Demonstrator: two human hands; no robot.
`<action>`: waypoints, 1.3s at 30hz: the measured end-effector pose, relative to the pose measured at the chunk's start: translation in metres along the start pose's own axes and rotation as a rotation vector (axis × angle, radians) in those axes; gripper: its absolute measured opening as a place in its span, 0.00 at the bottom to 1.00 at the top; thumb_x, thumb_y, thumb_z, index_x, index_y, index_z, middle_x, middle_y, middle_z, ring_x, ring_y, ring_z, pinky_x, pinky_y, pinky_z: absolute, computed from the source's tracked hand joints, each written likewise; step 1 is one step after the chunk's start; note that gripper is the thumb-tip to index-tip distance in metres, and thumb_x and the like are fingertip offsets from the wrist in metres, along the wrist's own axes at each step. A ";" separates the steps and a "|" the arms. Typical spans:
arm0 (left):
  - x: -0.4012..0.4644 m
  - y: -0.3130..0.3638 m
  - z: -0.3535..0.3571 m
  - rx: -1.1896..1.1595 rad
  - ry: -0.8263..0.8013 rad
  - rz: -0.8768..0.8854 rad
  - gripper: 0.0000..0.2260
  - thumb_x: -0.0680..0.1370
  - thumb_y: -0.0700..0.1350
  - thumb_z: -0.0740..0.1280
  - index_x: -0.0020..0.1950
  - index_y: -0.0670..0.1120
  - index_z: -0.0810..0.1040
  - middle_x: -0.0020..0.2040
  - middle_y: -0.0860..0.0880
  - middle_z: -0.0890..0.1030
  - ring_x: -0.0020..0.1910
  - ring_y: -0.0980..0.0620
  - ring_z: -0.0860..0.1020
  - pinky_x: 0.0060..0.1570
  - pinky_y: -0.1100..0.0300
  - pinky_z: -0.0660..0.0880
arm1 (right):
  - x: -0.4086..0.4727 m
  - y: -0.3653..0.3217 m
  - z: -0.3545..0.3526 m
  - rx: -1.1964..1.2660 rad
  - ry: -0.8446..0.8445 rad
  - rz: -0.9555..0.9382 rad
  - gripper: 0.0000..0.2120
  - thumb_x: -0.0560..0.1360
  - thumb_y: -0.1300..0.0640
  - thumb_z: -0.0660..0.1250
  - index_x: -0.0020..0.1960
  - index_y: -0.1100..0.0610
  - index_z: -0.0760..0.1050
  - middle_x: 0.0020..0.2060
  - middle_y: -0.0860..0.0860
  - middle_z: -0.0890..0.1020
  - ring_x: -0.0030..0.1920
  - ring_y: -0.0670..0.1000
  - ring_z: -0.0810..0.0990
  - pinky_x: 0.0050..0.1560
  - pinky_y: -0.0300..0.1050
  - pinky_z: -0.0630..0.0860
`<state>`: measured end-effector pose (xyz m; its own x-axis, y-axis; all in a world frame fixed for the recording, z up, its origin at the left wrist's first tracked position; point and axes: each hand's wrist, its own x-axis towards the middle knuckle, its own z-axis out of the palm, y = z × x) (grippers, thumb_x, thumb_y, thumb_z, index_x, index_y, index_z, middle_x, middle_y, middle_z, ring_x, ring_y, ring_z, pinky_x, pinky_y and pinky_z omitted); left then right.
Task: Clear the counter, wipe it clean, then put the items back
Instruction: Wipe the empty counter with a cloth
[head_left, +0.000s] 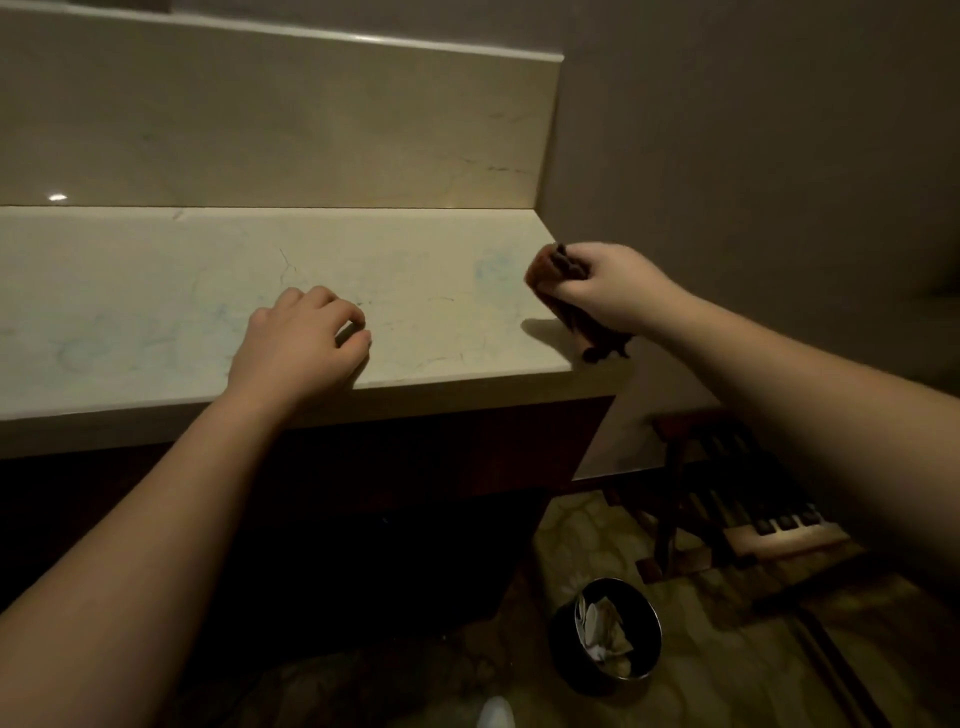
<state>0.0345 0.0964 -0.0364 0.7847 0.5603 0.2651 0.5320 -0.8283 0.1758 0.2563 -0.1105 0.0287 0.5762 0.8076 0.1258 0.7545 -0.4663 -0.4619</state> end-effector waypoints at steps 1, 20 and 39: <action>0.000 0.000 0.000 0.000 -0.002 0.001 0.15 0.79 0.54 0.58 0.62 0.51 0.76 0.63 0.48 0.74 0.61 0.46 0.69 0.57 0.48 0.66 | 0.003 0.006 0.000 -0.082 -0.052 0.066 0.09 0.76 0.48 0.66 0.51 0.53 0.77 0.43 0.49 0.80 0.43 0.49 0.79 0.39 0.44 0.74; -0.002 -0.001 -0.001 -0.025 0.017 0.023 0.15 0.79 0.53 0.57 0.60 0.51 0.77 0.62 0.47 0.75 0.60 0.45 0.69 0.56 0.48 0.66 | -0.025 0.025 0.015 -0.178 -0.082 0.173 0.12 0.78 0.46 0.62 0.48 0.55 0.75 0.41 0.53 0.82 0.39 0.54 0.81 0.39 0.49 0.78; -0.001 0.002 0.000 -0.015 0.039 0.020 0.15 0.79 0.53 0.57 0.59 0.50 0.77 0.60 0.48 0.75 0.59 0.47 0.70 0.55 0.48 0.66 | -0.007 0.017 0.036 -0.226 0.013 0.121 0.09 0.77 0.50 0.63 0.51 0.55 0.76 0.48 0.54 0.80 0.46 0.56 0.79 0.42 0.46 0.72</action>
<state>0.0345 0.0939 -0.0362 0.7817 0.5437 0.3057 0.5115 -0.8392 0.1846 0.2542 -0.1109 -0.0117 0.6696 0.7368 0.0935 0.7299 -0.6295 -0.2662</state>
